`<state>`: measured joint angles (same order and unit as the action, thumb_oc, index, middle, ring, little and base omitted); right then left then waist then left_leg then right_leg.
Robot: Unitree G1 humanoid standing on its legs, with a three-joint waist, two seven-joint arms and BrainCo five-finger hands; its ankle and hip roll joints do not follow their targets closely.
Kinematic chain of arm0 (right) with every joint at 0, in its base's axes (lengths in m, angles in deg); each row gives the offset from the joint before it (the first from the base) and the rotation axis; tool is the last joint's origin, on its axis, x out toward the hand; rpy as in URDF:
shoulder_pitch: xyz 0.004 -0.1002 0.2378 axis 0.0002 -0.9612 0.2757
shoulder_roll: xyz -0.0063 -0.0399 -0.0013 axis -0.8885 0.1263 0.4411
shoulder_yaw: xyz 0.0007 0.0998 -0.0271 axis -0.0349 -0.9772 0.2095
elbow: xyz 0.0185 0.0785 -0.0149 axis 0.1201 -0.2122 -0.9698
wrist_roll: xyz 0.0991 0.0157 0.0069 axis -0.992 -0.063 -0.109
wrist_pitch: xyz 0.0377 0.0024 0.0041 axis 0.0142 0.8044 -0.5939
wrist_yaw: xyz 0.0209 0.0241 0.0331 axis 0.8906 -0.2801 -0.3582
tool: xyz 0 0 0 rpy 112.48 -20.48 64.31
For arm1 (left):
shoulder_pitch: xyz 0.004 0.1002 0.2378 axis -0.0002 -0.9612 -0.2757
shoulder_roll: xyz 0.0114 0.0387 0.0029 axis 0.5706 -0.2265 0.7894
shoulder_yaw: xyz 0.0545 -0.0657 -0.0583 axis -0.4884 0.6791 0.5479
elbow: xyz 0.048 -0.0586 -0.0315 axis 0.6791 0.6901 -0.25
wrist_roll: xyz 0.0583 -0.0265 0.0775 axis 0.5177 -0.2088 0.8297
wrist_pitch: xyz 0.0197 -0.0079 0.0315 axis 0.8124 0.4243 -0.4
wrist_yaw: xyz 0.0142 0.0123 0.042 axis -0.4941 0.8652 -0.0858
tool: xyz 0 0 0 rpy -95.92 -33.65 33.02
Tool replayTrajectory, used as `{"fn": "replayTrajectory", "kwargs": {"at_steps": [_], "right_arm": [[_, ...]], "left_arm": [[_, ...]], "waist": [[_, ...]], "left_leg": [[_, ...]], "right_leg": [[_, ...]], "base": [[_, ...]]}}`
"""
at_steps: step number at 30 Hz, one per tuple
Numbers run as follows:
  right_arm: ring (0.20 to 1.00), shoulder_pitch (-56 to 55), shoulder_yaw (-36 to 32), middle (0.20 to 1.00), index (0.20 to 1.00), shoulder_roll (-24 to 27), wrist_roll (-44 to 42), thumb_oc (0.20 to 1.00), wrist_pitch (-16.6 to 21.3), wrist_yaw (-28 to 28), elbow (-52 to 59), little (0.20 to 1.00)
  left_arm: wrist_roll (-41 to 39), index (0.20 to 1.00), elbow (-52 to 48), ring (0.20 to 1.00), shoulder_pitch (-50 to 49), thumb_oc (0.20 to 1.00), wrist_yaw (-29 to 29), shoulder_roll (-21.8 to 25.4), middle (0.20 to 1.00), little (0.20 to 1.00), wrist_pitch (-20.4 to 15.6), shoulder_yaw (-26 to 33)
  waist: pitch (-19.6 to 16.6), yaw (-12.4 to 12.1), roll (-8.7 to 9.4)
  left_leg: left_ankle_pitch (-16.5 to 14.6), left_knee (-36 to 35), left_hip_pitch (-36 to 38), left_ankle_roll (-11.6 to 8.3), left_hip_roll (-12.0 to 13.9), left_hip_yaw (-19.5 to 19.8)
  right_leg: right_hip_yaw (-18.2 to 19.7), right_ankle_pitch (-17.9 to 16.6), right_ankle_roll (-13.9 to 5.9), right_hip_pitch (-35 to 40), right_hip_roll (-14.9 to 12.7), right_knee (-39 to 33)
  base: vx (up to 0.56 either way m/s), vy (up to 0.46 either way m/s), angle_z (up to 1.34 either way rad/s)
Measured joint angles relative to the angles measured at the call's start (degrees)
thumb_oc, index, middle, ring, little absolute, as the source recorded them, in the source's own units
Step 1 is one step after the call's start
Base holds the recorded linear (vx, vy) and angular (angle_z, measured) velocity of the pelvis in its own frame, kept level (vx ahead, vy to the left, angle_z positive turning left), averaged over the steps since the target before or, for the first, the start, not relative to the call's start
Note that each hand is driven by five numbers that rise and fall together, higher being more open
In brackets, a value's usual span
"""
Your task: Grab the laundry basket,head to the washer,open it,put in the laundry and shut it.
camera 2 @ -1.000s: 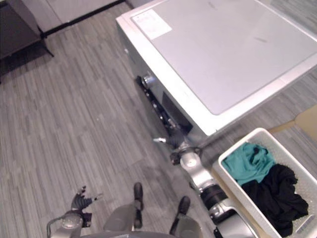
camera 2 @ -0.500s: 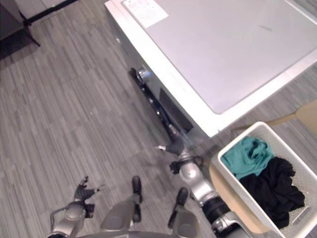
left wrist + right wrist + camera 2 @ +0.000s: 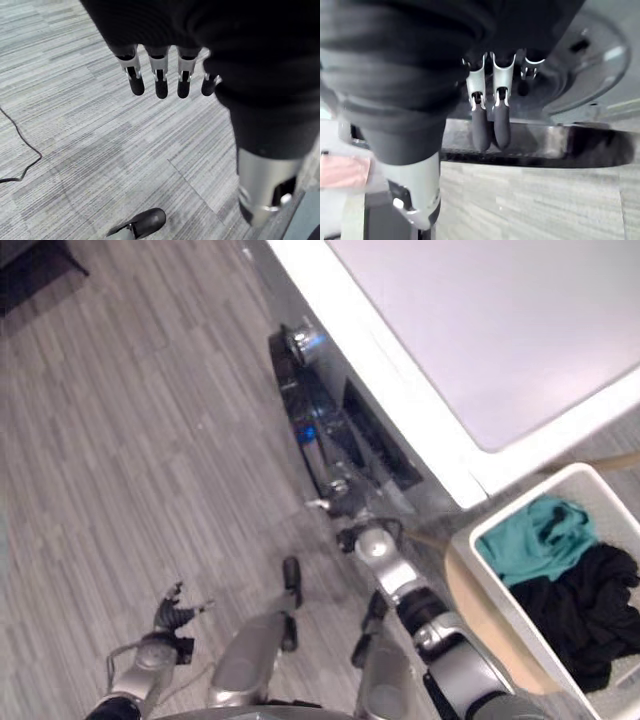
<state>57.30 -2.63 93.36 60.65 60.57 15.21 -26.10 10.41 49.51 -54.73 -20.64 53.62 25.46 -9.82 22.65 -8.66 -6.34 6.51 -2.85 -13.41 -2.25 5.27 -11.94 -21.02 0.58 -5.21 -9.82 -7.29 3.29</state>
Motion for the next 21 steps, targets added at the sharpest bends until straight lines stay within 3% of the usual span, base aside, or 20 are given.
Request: {"fn": "replayTrajectory", "kwargs": {"at_steps": [5, 6, 8, 10, 13, 15, 17, 21], "right_arm": [[1.0, 5.3, 6.1, 1.0, 1.0, -3.1, -2.5, 1.0, -2.1, 3.0, 1.0, 1.0], [1.0, 7.3, 9.5, 1.0, 1.0, -4.1, -4.1, 1.0, -2.3, 4.3, 3.6, 1.0], [1.0, 13.9, 11.8, 1.0, 1.0, -7.4, -6.5, 1.0, -1.9, 7.2, 5.3, 1.0], [1.0, 19.4, 10.2, 1.0, 1.0, -11.6, -7.1, 1.0, 0.3, 7.7, 8.0, 1.0], [1.0, 24.0, 8.3, 1.0, 1.0, -13.7, -8.5, 1.0, 4.5, 6.6, 11.8, 1.0], [1.0, 24.0, 7.4, 1.0, 1.0, -12.6, -8.3, 1.0, 5.0, 5.9, 11.5, 1.0], [1.0, 20.5, 5.1, 1.0, 1.0, -6.6, -8.2, 1.0, 3.5, 4.7, 10.7, 1.0], [1.0, 10.6, 1.6, 1.0, 1.0, 1.6, -8.2, 1.0, 0.5, 3.7, 7.3, 1.0]], "left_arm": [[-0.1, 1.0, 0.1, 1.0, 2.0, 1.0, 0.1, -0.1, 1.0, 1.0, 0.0, -0.7], [-1.3, 1.0, -7.8, 1.0, 0.3, 1.0, 0.7, 1.0, 1.0, 1.0, 1.0, -2.1], [-1.8, 1.0, -17.5, 1.0, -0.7, 1.0, -0.2, 2.3, 1.0, 1.0, -2.6, -3.6], [-2.2, 1.0, -18.0, 1.0, -0.1, 1.0, -0.3, 3.2, 1.0, 1.0, -3.4, -3.7], [-2.4, 1.0, -14.8, 1.0, -0.1, 1.0, -0.2, 4.2, 1.0, 1.0, -3.3, -3.1], [-2.4, 1.0, -12.3, 1.0, -0.4, 1.0, -0.2, 4.5, 1.0, 1.0, -3.0, -2.4], [-2.4, 1.0, -12.0, 1.0, -0.6, 1.0, -0.4, 6.2, 1.0, 1.0, -1.9, -2.3], [-2.2, 1.0, -12.0, 1.0, -0.8, 1.0, -0.5, 6.9, 1.0, 1.0, -0.8, -1.2]], "waist": [[0.2, -3.0, 0.34], [0.3, -4.3, 0.48], [0.3, -6.7, 0.58], [0.3, -8.8, 0.58], [0.2, -10.9, 0.69], [0.1, -11.0, 0.87], [0.0, -12.1, 1.18], [0.1, -11.5, 2.11]], "left_leg": [[0.1, 0.5, -1.2, -0.09, 0.0, 1.9], [0.1, 1.2, -1.7, -0.07, -0.1, 3.3], [0.3, 1.9, -2.1, -0.26, -0.3, 5.4], [0.3, 2.0, -2.2, -0.35, -0.5, 7.4], [0.5, 2.0, -2.7, -0.56, -1.3, 11.2], [0.5, 2.2, -3.0, -0.54, -2.4, 12.7], [0.8, 2.4, -4.6, -0.23, -3.1, 13.1], [1.3, 2.4, -5.5, 0.55, -4.2, 11.9]], "right_leg": [[-2.4, 0.2, 0.23, 0.5, 0.2, -0.1], [-4.1, 0.3, 0.22, 1.4, 0.3, -0.4], [-6.7, 0.4, 0.34, 3.3, 0.7, -1.9], [-8.2, 1.5, 0.31, 4.6, 0.9, -1.3], [-11.8, 2.9, 0.18, 6.3, 0.2, -0.9], [-13.3, 3.2, -0.16, 7.1, 0.0, -0.6], [-13.2, 3.5, -0.57, 6.3, -0.9, -0.2], [-11.8, 3.5, -0.66, 4.2, -2.5, 1.2]], "base": [[0.02, -0.107, 0.24], [0.01, -0.14, 0.58], [0.01, -0.098, 0.65], [0.01, -0.096, 0.67], [0.03, -0.077, 0.81], [0.01, -0.018, 0.57], [0.0, -0.007, 0.45], [0.0, 0.013, -0.11]]}}
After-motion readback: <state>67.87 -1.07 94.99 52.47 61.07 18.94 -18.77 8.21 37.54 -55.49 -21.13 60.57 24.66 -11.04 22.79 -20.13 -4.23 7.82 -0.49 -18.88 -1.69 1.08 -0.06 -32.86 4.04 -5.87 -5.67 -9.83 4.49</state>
